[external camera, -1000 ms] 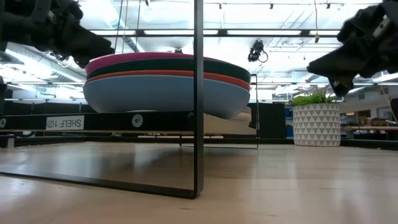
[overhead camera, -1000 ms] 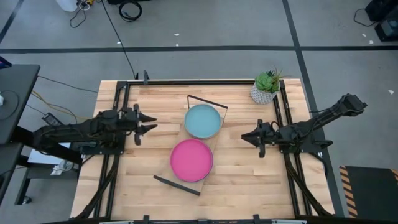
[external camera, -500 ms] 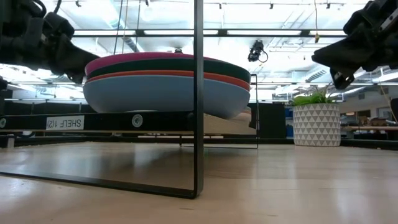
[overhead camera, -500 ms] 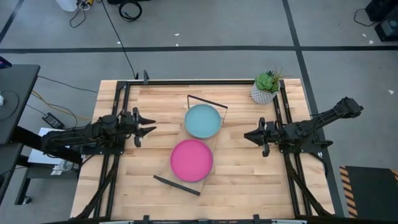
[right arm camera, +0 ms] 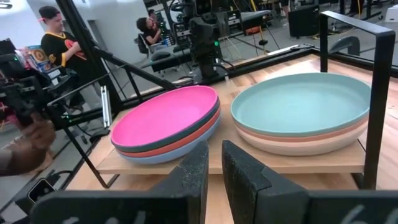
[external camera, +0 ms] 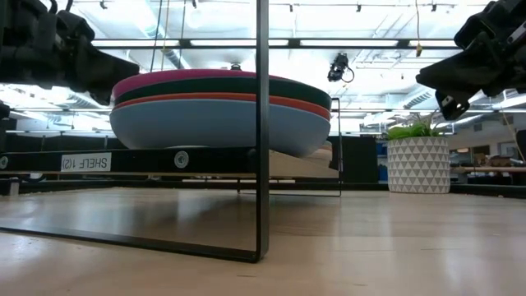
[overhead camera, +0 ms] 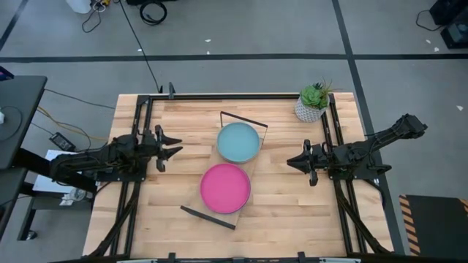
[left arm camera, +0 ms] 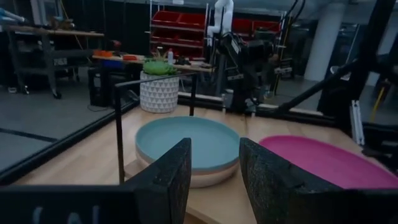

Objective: Place and stack plates onto a shelf
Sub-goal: Return to Home Position

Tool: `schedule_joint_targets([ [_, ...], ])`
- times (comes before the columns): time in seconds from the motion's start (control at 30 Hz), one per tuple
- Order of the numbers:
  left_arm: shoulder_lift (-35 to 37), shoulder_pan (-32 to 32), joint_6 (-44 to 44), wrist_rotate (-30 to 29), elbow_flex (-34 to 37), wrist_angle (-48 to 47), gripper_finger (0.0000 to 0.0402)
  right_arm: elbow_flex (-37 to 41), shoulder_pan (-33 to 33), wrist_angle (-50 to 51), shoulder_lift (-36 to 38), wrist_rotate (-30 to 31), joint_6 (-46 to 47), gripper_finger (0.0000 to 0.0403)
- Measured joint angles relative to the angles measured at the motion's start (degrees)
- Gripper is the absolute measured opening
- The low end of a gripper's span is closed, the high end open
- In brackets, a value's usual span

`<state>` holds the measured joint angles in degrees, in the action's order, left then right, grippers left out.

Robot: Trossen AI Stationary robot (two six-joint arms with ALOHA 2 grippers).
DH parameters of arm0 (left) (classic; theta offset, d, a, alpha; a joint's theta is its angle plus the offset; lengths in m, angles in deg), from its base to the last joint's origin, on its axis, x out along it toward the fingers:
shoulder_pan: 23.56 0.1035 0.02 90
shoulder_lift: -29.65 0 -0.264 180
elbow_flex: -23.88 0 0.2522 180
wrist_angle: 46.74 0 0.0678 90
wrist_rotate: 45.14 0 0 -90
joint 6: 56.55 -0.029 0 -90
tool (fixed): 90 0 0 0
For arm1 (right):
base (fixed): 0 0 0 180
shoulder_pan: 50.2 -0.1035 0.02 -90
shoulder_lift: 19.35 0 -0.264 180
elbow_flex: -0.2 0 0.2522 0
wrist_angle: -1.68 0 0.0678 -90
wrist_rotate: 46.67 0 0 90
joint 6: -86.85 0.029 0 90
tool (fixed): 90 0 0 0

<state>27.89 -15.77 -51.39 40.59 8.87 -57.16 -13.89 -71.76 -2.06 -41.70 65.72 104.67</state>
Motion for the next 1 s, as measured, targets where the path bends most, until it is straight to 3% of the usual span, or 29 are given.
schedule_joint_targets([
  [1.0,-0.07,0.02,3.21,0.01,-0.07,0.3,0.0142,0.0,0.0,0.0,-0.02,0.0,0.0,0.0052],
])
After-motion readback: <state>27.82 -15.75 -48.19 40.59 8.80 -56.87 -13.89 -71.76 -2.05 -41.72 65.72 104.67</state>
